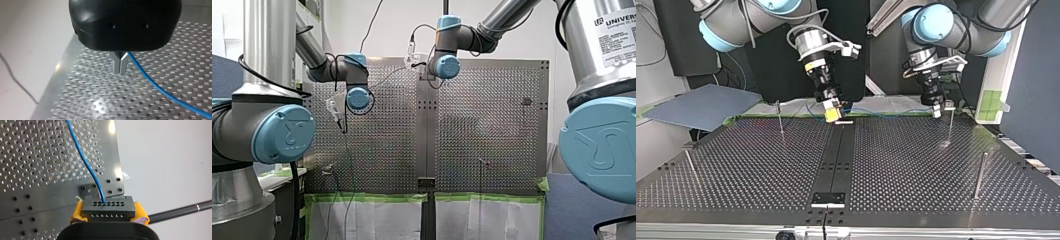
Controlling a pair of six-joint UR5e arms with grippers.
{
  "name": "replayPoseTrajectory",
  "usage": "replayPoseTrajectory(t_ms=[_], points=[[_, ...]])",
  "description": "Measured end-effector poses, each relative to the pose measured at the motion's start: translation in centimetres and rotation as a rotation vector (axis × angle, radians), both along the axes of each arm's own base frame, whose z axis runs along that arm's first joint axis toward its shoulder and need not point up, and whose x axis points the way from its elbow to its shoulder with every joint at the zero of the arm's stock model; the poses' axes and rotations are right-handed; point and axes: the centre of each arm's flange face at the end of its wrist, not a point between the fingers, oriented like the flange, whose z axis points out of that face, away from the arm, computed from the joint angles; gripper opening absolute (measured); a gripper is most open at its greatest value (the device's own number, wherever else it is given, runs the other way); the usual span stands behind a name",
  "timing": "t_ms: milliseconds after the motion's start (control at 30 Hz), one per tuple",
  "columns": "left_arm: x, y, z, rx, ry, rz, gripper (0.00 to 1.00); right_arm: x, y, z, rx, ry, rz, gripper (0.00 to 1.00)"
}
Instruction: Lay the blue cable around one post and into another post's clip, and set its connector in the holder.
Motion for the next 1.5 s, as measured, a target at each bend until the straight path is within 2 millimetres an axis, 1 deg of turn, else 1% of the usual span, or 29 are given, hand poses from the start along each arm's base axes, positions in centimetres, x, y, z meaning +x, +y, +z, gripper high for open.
replayPoseTrajectory(t_ms=[133, 300, 400, 500, 600, 800, 833, 933, 1033, 1133, 1267, 1433, 1500], points=[[-0.2, 0.7, 2.2, -0.025, -0.024, 0.025, 0.00, 1.0, -0.2, -0.7, 0.010, 0.024, 0.024, 0.00], [-0.9, 1.8, 4.0, -0.045, -0.035, 0.060, 0.00, 2.3, -0.8, -2.1, 0.020, 0.054, 0.040, 0.00], [-1.3, 2.5, 4.9, -0.055, -0.043, 0.077, 0.00, 3.0, -1.1, -2.2, 0.019, 0.055, 0.050, 0.00], [-1.4, 3.5, 6.0, -0.063, -0.058, 0.086, 0.00, 3.4, -1.3, -1.7, 0.010, 0.048, 0.060, 0.00], [-1.5, 4.4, 7.4, -0.064, -0.083, 0.089, 0.00, 3.9, -1.4, -0.6, -0.004, 0.037, 0.077, 0.00], [-1.3, 6.5, 11.4, -0.060, -0.149, 0.090, 0.00, 4.9, -1.7, 1.5, -0.034, 0.015, 0.118, 0.00], [-1.2, 6.9, 12.1, -0.059, -0.161, 0.092, 0.00, 5.1, -1.8, 1.7, -0.035, 0.012, 0.123, 0.00], [-0.6, 7.8, 13.2, -0.059, -0.183, 0.102, 0.00, 5.7, -2.0, 1.9, -0.036, 0.014, 0.134, 0.00], [0.6, 8.9, 13.8, -0.056, -0.191, 0.123, 0.00, 6.4, -2.2, 1.7, -0.037, 0.015, 0.146, 0.00], [2.0, 9.8, 14.3, -0.054, -0.195, 0.141, 0.00, 6.8, -2.3, 2.1, -0.045, 0.009, 0.157, 0.00], [3.3, 10.2, 15.4, -0.058, -0.213, 0.149, 0.00, 7.3, -2.4, 3.1, -0.060, -0.001, 0.173, 0.00], [4.4, 10.5, 17.5, -0.061, -0.248, 0.146, 0.00, 7.9, -2.7, 4.8, -0.082, -0.019, 0.187, 0.00], [4.7, 10.6, 18.2, -0.063, -0.259, 0.147, 0.00, 8.1, -2.8, 5.1, -0.084, -0.021, 0.190, 0.00]])
